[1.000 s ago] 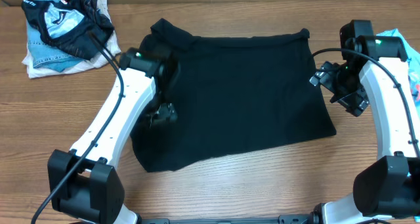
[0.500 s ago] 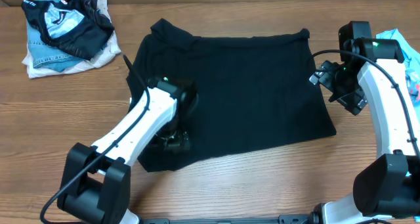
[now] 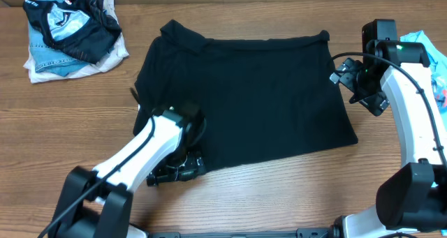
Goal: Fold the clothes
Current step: 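Move left gripper to shirt's lower-left corner, right gripper to right side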
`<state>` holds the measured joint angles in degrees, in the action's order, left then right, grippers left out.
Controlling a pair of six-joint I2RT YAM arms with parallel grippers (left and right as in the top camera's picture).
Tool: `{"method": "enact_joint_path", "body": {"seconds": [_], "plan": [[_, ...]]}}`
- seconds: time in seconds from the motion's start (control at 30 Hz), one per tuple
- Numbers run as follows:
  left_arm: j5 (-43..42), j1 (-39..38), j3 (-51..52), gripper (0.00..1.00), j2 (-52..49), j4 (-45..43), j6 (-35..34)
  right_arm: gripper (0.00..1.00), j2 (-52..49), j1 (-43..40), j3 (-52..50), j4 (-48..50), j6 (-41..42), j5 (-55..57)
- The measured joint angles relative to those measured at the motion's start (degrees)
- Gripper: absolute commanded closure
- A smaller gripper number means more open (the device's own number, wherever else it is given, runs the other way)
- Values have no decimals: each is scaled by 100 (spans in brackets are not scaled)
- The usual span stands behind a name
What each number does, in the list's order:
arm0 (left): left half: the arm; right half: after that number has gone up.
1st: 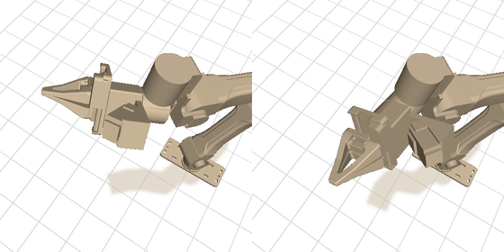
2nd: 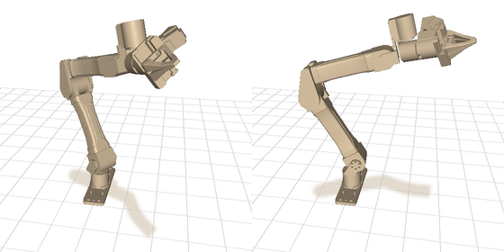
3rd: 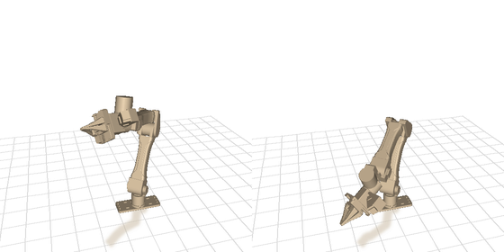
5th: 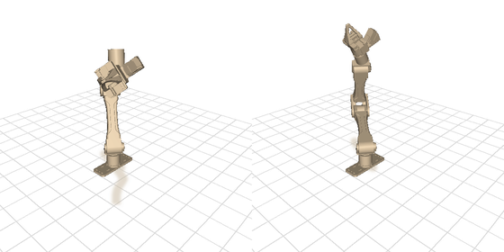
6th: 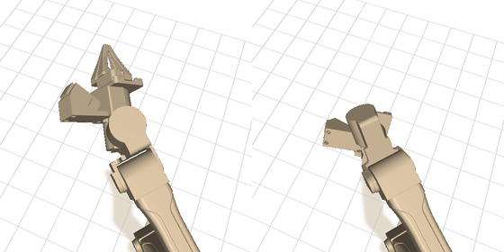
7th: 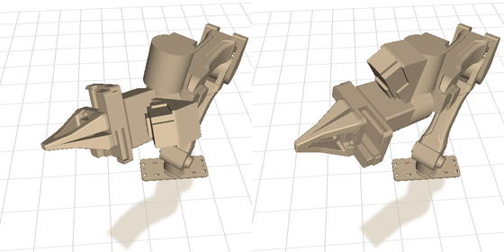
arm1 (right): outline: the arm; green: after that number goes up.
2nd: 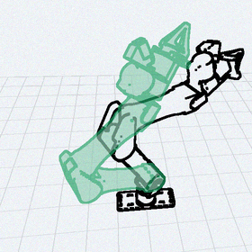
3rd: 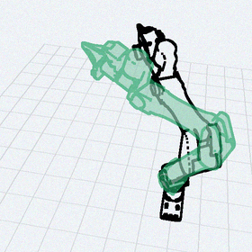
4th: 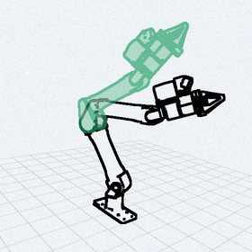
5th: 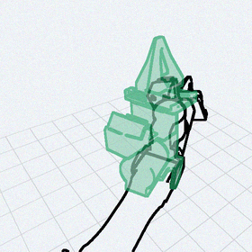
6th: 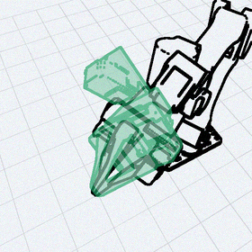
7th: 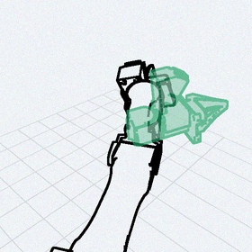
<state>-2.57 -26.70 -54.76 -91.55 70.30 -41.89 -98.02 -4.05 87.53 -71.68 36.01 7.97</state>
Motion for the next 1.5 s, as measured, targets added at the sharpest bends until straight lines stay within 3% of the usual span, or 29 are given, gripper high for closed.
{"method": "enact_joint_path", "body": {"seconds": [0.43, 0.9, 1.2, 1.5], "plan": [[-68, -59, 1467, 0, 1755, -1394, -177, 0, -127, 0, -417, 531, -9, 0], [181, -57, 1862, 0, 1749, -2114, -280, 0, -131, 0, -1029, 723, -24, 2], [374, -55, 1869, 0, 1672, -2116, -345, 0, -138, 0, -1040, 739, -24, 2], [354, 295, 1871, 8, 1147, -2260, -367, 0, -138, 0, -1040, 719, -24, 0]]}}
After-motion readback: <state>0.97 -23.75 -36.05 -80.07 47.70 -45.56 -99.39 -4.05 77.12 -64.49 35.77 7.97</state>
